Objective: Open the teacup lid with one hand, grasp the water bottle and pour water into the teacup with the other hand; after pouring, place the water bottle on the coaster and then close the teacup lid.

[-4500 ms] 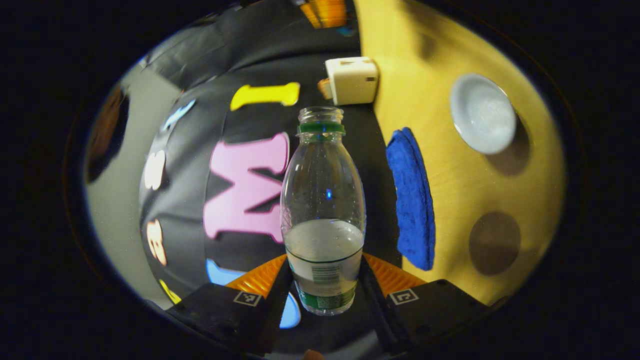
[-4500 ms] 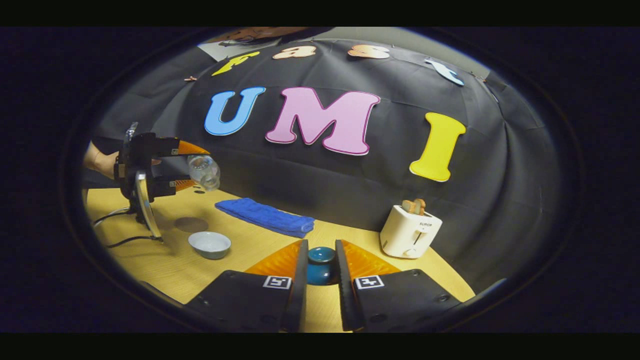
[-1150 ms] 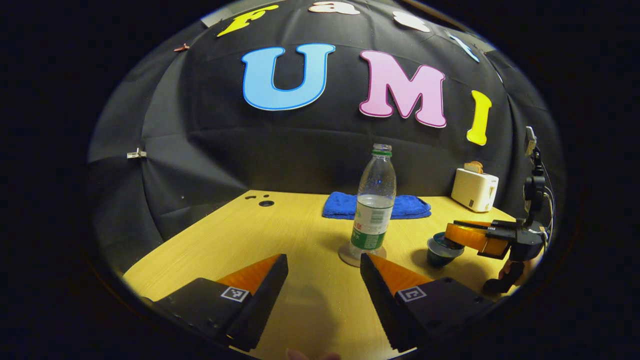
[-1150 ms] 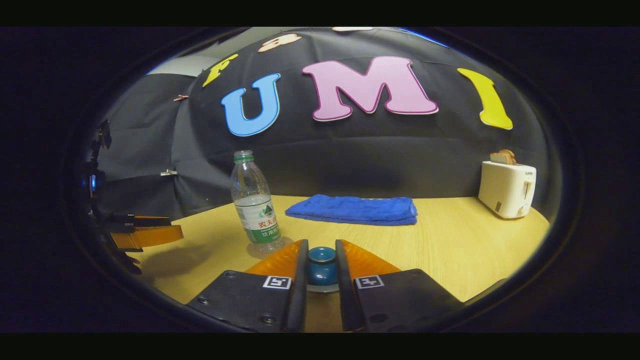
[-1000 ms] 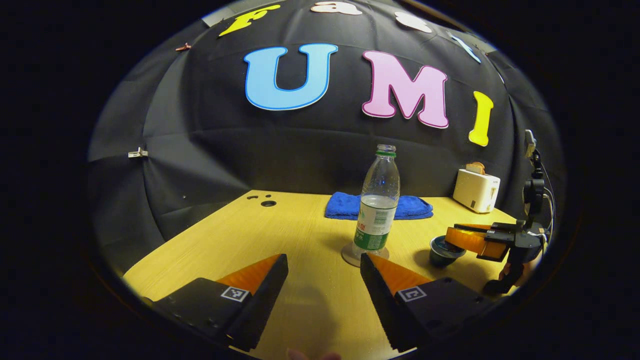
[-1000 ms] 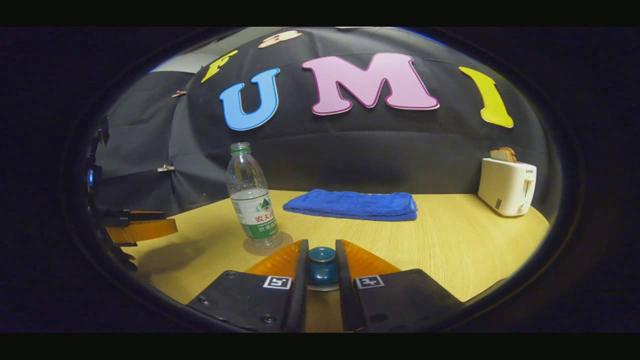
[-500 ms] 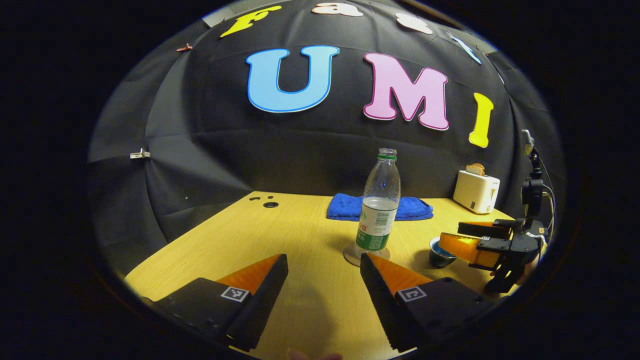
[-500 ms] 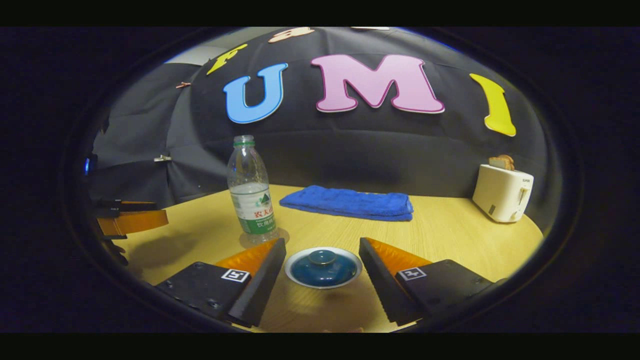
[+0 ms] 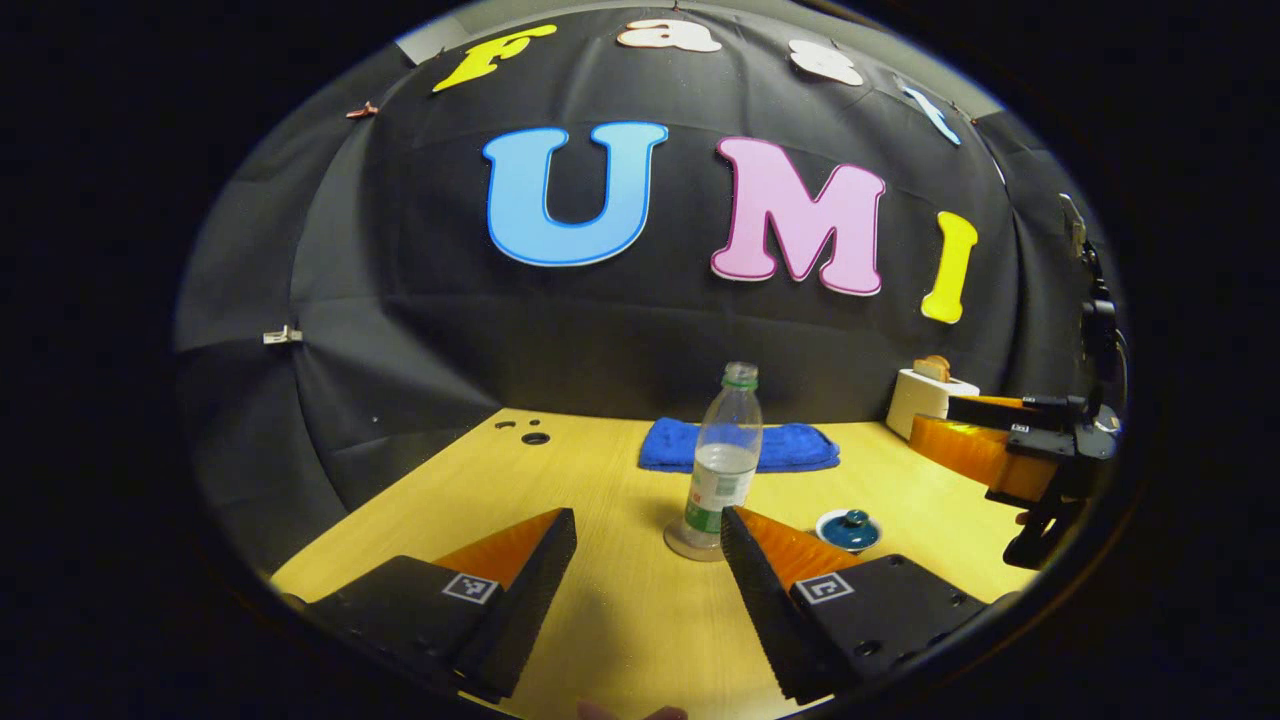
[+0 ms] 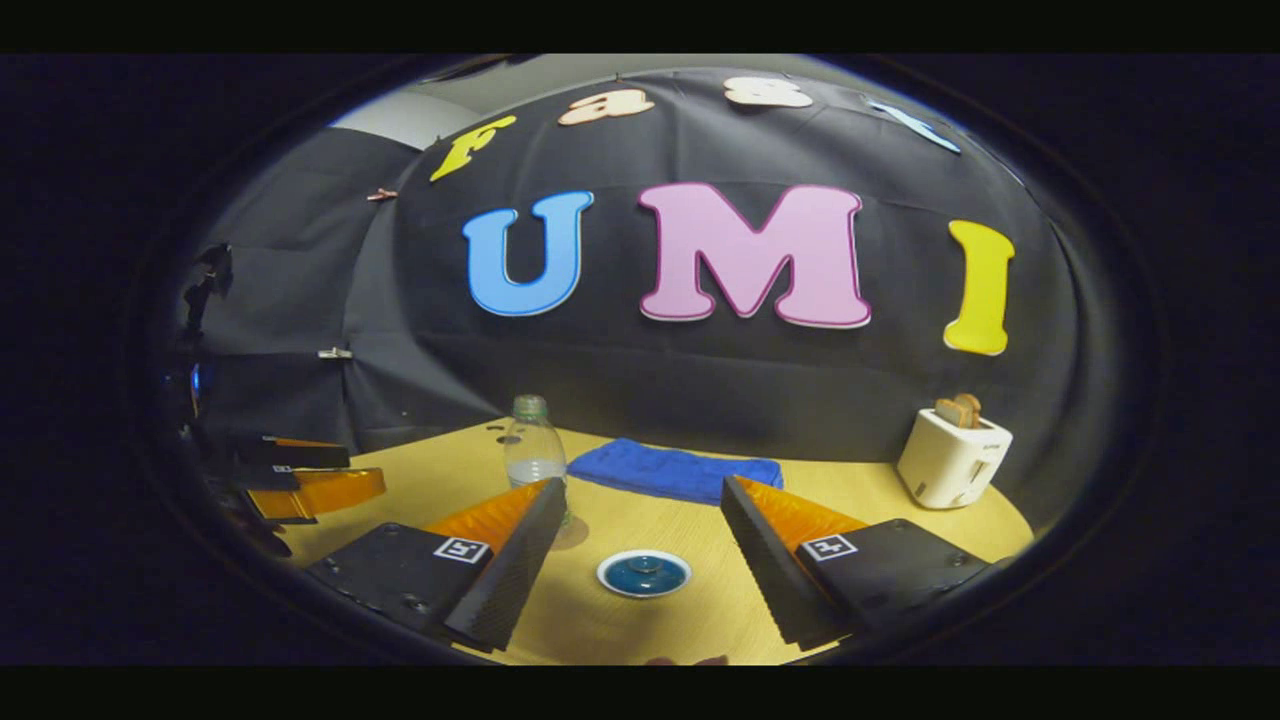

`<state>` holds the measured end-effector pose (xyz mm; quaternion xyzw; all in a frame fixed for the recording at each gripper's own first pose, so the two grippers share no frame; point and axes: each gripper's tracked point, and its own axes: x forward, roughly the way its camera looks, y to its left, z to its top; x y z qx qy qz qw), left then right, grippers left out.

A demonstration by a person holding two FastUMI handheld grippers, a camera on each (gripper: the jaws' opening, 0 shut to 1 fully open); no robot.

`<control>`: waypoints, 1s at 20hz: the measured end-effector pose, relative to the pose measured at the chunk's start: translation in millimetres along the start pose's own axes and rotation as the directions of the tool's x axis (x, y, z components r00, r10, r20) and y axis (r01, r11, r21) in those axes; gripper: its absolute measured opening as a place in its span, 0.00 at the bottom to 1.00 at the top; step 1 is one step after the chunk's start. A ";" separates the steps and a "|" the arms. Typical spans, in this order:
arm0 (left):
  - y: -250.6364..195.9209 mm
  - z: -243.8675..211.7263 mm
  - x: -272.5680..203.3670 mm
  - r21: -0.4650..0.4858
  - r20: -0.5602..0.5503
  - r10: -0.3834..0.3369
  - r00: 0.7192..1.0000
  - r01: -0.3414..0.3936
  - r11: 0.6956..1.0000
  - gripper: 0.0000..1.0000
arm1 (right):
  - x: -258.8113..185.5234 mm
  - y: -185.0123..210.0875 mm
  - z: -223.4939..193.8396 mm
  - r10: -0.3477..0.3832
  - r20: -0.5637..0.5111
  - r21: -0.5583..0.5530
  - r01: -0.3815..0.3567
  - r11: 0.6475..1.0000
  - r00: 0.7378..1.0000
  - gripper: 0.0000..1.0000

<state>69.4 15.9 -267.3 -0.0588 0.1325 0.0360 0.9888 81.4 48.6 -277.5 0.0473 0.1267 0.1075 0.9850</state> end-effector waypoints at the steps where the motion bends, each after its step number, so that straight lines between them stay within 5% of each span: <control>1: -2.6 12.6 -5.7 0.007 0.004 -0.012 1.000 0.012 1.000 0.92 | -6.0 -0.8 13.9 -0.008 -0.001 -0.022 0.008 1.000 1.000 0.97; 10: -11.8 108.2 -59.4 0.029 0.074 -0.080 0.994 0.078 0.996 0.92 | -62.3 6.6 111.0 -0.062 0.019 -0.006 0.062 0.998 0.998 0.98; 20: -6.8 136.3 -93.2 0.056 0.090 -0.112 0.990 0.107 0.993 0.92 | -109.9 5.2 153.5 -0.108 0.042 0.034 0.107 0.994 0.993 0.98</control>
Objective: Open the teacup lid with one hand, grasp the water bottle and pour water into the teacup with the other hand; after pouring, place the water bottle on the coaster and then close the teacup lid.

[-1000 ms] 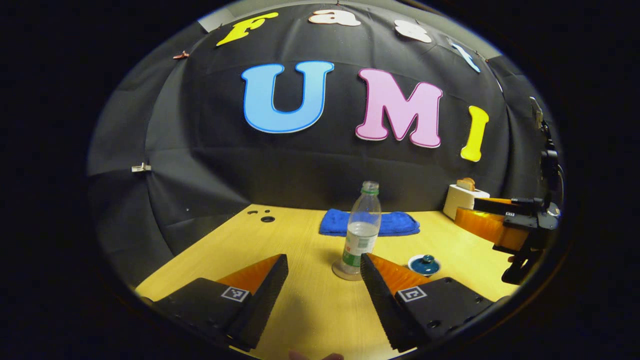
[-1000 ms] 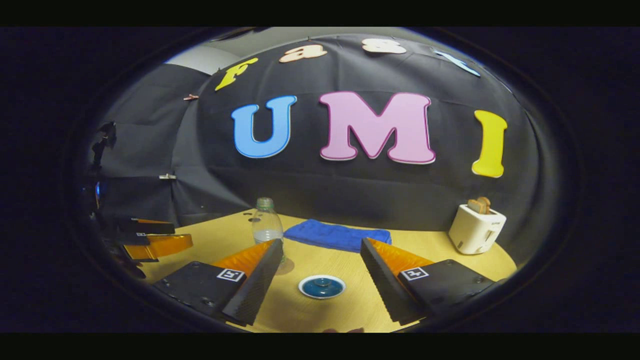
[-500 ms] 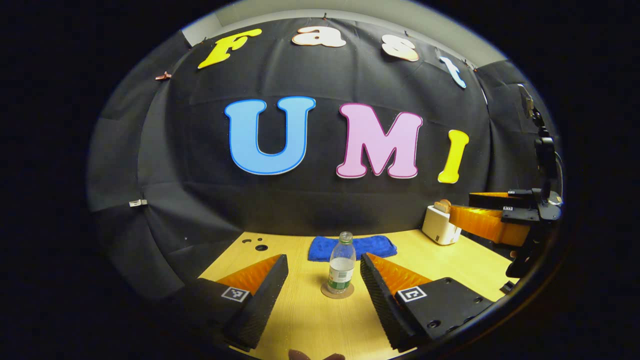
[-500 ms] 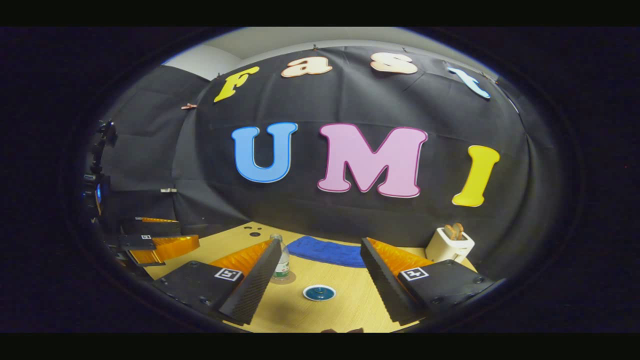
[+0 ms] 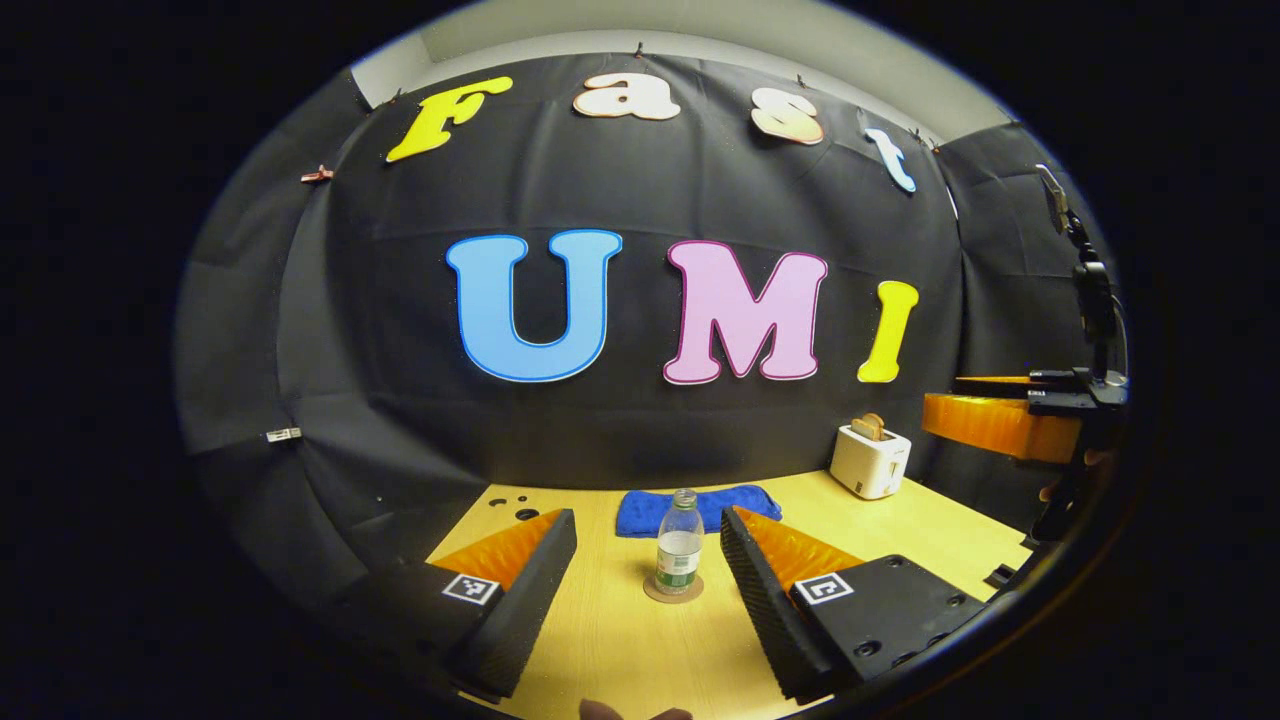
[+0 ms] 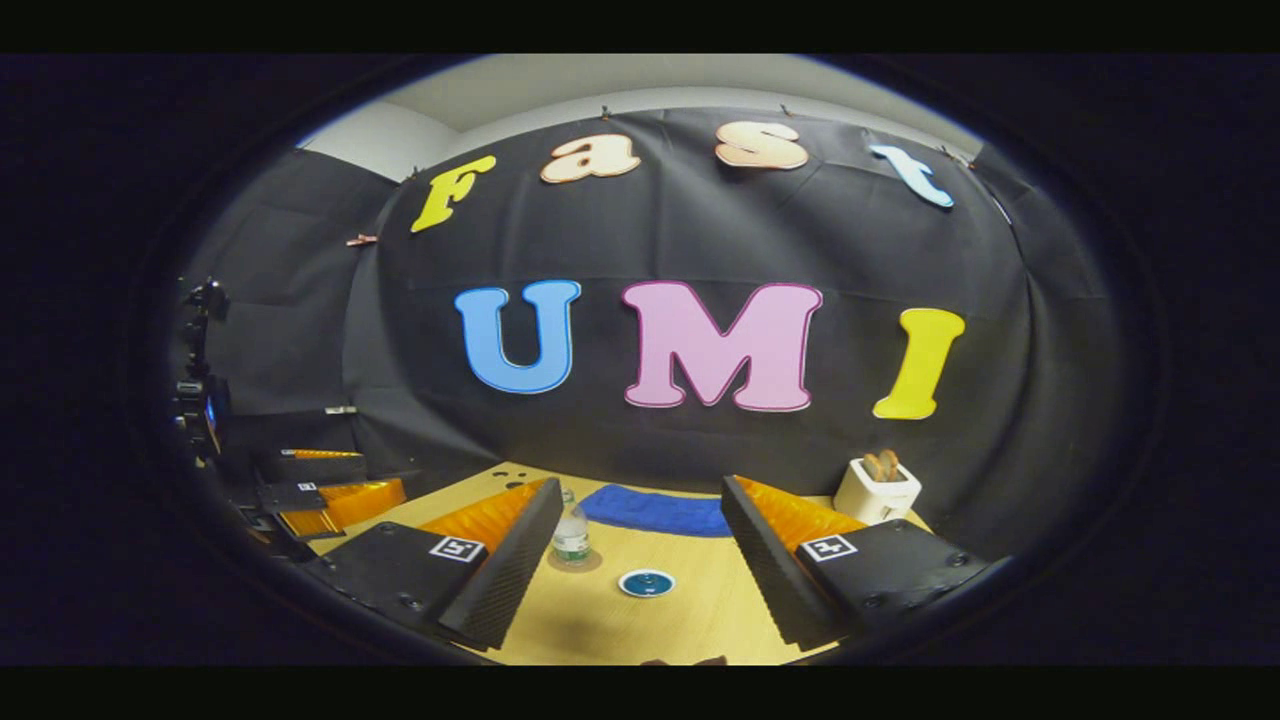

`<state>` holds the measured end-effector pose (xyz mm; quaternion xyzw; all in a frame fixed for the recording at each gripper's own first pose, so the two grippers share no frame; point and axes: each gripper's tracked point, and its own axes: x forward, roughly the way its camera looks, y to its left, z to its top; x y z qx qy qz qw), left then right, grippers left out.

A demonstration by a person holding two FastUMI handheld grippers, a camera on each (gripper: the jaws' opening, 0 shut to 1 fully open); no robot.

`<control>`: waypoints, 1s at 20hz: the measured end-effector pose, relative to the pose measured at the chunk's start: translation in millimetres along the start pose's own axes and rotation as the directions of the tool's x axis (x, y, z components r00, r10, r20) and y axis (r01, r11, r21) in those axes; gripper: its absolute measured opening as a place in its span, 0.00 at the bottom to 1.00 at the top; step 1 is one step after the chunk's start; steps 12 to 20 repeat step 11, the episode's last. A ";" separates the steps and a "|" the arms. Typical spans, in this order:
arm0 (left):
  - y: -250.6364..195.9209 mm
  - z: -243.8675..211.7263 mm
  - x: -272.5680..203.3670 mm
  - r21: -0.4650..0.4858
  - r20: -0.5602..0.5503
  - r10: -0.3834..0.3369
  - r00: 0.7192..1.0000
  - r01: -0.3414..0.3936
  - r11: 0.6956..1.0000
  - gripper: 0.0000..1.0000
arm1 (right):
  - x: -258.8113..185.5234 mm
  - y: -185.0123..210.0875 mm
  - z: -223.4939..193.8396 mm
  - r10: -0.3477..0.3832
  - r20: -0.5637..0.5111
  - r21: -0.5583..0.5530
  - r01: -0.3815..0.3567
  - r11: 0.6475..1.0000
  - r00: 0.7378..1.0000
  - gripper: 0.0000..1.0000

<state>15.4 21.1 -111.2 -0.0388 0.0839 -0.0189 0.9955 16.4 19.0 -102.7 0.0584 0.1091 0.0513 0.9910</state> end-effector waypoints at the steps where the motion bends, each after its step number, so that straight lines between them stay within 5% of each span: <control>1: 1.1 0.1 -1.8 -0.006 -0.004 -0.001 1.000 0.001 1.000 0.92 | -3.1 -2.5 1.7 -0.011 0.002 -0.002 0.011 1.000 1.000 0.98; 20: 13.2 10.3 -7.6 -0.008 0.017 -0.004 1.000 0.004 1.000 0.92 | -19.4 -7.7 16.5 -0.059 0.019 -0.015 0.059 0.998 0.998 0.98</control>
